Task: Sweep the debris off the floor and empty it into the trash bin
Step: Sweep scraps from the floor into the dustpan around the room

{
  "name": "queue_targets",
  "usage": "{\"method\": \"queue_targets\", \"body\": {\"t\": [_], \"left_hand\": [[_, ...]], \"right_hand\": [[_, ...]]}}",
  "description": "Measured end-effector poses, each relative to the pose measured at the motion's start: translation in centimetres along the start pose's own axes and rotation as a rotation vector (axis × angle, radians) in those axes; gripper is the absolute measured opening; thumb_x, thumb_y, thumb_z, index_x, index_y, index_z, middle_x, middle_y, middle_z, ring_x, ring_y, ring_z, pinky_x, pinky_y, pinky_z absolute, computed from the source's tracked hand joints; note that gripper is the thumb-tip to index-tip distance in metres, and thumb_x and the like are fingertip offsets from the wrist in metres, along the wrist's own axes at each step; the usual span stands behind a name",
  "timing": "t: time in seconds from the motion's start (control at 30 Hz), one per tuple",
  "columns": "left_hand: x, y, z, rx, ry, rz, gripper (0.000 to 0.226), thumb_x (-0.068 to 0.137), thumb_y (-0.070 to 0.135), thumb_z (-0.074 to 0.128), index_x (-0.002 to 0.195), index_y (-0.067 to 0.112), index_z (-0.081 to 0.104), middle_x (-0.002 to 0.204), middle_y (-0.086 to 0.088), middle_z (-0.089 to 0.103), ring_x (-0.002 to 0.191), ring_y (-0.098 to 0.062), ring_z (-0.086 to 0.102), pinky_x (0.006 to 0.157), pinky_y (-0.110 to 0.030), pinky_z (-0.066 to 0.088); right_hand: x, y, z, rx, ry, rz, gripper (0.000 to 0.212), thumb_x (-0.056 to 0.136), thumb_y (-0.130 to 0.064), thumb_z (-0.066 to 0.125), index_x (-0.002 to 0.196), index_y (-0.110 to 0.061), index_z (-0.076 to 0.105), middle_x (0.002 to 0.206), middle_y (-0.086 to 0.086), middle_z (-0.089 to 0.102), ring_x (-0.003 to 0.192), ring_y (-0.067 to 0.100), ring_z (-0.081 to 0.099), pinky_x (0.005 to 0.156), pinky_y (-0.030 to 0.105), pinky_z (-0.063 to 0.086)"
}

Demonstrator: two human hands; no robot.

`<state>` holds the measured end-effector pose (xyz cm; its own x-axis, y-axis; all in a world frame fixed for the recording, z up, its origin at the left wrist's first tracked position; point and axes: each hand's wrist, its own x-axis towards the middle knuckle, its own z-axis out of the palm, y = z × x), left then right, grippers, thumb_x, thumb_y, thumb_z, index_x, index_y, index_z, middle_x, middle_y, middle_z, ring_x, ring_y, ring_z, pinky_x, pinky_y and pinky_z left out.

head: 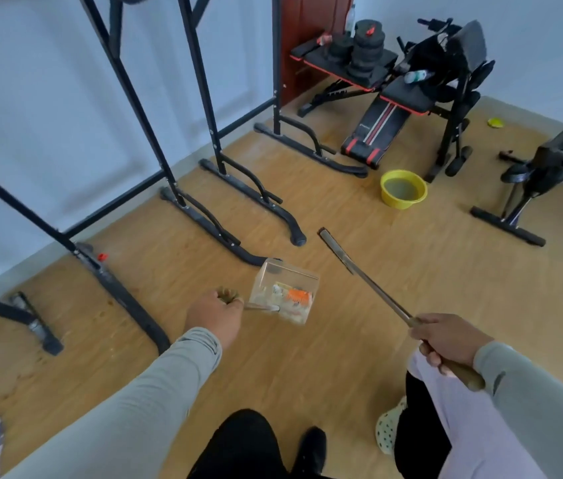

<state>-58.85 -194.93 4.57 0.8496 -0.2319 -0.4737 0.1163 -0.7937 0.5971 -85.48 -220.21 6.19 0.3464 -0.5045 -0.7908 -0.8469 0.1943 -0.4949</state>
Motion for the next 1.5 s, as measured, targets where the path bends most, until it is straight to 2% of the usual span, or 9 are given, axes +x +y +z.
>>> {"method": "queue_targets", "body": {"t": [0.27,0.47,0.63,0.77,0.87,1.1,1.27,1.4,1.5], "left_hand": [[9.8,11.7,5.9,-0.105,-0.031,-0.025,0.011,0.090,0.033,0.064,0.094,0.022,0.064,0.086,-0.001,0.073,0.078,-0.024,0.069,0.060,-0.030,0.048],[16.7,20.7,9.4,-0.057,-0.063,0.001,0.009,0.092,0.029,0.063,0.096,0.021,0.061,0.080,-0.001,0.068,0.067,-0.018,0.063,0.049,-0.026,0.039],[20.8,27.8,11.4,-0.020,-0.043,-0.036,0.020,0.093,0.034,0.061,0.104,0.018,0.062,0.085,-0.001,0.065,0.074,-0.022,0.063,0.060,-0.029,0.048],[24.1,33.2,14.2,-0.054,-0.021,-0.074,0.020,0.094,0.034,0.061,0.107,0.018,0.062,0.093,-0.001,0.070,0.069,-0.016,0.062,0.048,-0.024,0.040],[26.6,37.5,17.3,-0.040,0.022,-0.117,0.028,0.092,0.038,0.061,0.113,0.020,0.063,0.095,0.000,0.070,0.076,-0.019,0.065,0.052,-0.027,0.043],[31.1,48.7,25.8,-0.062,0.132,-0.264,0.023,0.093,0.036,0.059,0.106,0.017,0.060,0.089,-0.004,0.065,0.084,-0.027,0.064,0.068,-0.032,0.047],[33.7,54.0,28.8,-0.224,0.216,-0.354,0.018,0.093,0.030,0.061,0.082,0.016,0.056,0.075,-0.004,0.061,0.072,-0.026,0.063,0.063,-0.034,0.055],[37.3,56.9,30.0,-0.230,0.249,-0.368,0.011,0.094,0.030,0.061,0.093,0.020,0.056,0.075,0.005,0.056,0.068,-0.015,0.054,0.062,-0.029,0.043],[40.8,58.2,30.8,-0.278,0.244,-0.402,0.009,0.093,0.029,0.060,0.092,0.021,0.056,0.080,0.003,0.060,0.070,-0.015,0.056,0.066,-0.032,0.049]], "right_hand": [[10.3,-9.0,-9.1,0.034,0.024,0.056,0.014,0.099,-0.012,0.054,0.110,-0.013,0.061,0.060,0.009,0.051,0.039,0.017,0.041,0.039,0.021,0.033],[16.1,-16.3,-15.5,-0.038,0.000,0.066,0.015,0.100,-0.012,0.053,0.110,-0.016,0.064,0.058,0.007,0.051,0.040,0.015,0.041,0.039,0.022,0.033],[21.0,-21.3,-21.1,-0.083,-0.021,0.066,0.022,0.100,-0.011,0.052,0.121,-0.014,0.060,0.056,0.006,0.051,0.040,0.015,0.040,0.040,0.021,0.032],[27.5,-25.3,-25.9,-0.116,-0.055,0.064,0.033,0.099,-0.012,0.052,0.132,-0.016,0.054,0.057,0.007,0.051,0.041,0.015,0.040,0.040,0.021,0.032],[33.2,-27.9,-30.2,-0.169,-0.078,0.040,0.037,0.098,-0.013,0.054,0.135,-0.017,0.051,0.062,0.008,0.051,0.043,0.015,0.041,0.042,0.023,0.034],[44.8,-35.6,-41.3,-0.334,-0.127,-0.064,0.025,0.096,-0.013,0.054,0.120,-0.020,0.057,0.063,0.010,0.053,0.041,0.017,0.043,0.043,0.024,0.036],[51.2,-43.2,-45.8,-0.477,-0.181,-0.074,0.030,0.098,-0.011,0.048,0.126,-0.018,0.056,0.067,0.012,0.046,0.043,0.019,0.039,0.039,0.019,0.032],[56.7,-49.3,-46.5,-0.575,-0.202,-0.118,0.031,0.100,-0.013,0.043,0.128,-0.014,0.058,0.059,0.011,0.049,0.038,0.019,0.041,0.038,0.020,0.034],[60.0,-53.9,-46.1,-0.664,-0.232,-0.178,0.024,0.098,-0.016,0.046,0.116,-0.013,0.061,0.059,0.011,0.053,0.045,0.021,0.044,0.041,0.023,0.037]]}}
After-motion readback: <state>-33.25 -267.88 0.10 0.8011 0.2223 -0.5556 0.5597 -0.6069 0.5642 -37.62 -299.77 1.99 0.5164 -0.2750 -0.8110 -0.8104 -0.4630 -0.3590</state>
